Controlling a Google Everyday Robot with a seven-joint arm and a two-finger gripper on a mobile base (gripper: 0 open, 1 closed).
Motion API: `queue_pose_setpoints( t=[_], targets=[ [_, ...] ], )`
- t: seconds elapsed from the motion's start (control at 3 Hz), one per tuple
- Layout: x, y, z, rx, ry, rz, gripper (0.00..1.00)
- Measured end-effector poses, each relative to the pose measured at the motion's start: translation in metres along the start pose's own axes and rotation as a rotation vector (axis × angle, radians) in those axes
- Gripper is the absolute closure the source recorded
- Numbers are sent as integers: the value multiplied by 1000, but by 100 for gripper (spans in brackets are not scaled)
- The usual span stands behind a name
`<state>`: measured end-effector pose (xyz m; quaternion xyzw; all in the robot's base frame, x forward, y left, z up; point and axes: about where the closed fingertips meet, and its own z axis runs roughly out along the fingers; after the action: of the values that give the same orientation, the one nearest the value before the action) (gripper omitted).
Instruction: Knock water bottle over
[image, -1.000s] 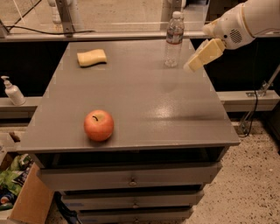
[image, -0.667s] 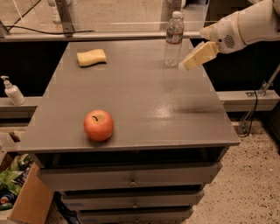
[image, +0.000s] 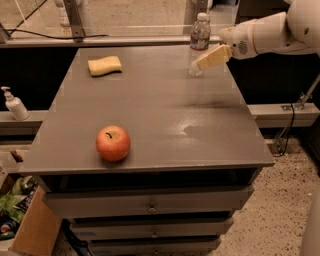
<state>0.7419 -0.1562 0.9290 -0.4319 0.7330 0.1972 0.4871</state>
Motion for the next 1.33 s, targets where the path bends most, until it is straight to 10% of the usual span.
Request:
queue_pose_setpoints(
  t=[0.67, 1.33],
  targets=[
    [-14, -40, 29, -13, -87, -23, 0],
    [-32, -27, 43, -113, -140, -82, 0]
  ],
)
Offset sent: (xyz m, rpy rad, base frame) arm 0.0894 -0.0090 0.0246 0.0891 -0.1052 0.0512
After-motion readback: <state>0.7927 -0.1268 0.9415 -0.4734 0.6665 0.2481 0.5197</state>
